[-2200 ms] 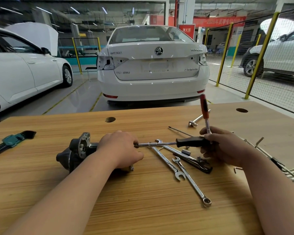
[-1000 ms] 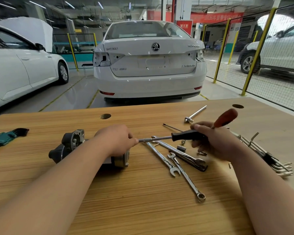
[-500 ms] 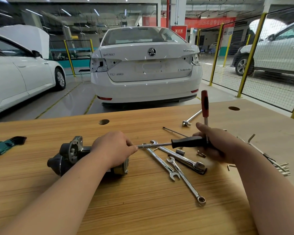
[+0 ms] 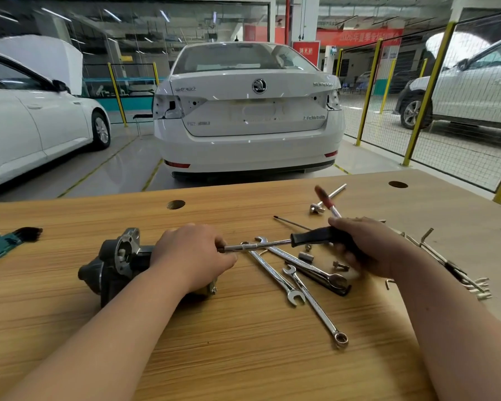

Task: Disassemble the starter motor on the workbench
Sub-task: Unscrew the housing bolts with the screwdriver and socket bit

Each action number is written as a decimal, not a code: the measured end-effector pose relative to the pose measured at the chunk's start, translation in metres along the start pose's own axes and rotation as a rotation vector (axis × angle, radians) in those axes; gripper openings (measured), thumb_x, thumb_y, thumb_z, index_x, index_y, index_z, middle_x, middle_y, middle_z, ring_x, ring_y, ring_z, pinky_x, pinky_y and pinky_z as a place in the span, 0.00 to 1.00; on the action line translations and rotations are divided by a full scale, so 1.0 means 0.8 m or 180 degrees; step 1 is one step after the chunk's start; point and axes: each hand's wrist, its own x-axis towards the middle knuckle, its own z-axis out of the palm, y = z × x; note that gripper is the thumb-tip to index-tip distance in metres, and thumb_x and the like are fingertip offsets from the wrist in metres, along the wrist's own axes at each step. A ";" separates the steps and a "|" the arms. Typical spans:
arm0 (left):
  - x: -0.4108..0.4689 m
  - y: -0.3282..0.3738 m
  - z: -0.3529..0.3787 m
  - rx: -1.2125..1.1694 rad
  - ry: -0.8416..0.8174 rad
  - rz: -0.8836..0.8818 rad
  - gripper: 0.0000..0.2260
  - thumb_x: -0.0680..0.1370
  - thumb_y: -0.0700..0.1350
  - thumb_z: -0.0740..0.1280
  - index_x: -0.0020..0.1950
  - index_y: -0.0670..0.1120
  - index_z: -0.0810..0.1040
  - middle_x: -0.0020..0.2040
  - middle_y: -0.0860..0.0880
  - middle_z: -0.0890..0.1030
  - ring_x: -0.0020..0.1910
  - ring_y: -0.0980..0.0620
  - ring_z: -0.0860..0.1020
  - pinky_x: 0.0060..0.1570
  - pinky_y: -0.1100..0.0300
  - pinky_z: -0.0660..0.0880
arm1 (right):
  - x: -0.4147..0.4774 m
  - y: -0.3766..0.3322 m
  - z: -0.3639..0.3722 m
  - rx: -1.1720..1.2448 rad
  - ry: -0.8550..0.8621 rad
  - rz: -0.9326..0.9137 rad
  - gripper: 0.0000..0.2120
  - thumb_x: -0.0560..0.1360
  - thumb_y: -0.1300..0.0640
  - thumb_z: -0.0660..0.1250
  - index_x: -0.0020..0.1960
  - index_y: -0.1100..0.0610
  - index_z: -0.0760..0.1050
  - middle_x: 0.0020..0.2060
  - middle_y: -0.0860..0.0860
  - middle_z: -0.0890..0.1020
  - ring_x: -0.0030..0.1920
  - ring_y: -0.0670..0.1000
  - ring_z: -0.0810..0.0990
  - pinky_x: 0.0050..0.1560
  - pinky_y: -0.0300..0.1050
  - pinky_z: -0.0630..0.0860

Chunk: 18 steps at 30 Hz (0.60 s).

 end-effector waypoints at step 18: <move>0.007 -0.010 -0.009 0.0737 -0.0648 0.0579 0.31 0.70 0.73 0.58 0.69 0.60 0.68 0.65 0.60 0.71 0.64 0.55 0.68 0.55 0.54 0.73 | 0.005 0.017 -0.009 0.0108 -0.0389 -0.0296 0.10 0.77 0.66 0.61 0.57 0.60 0.74 0.34 0.58 0.74 0.24 0.50 0.68 0.22 0.41 0.64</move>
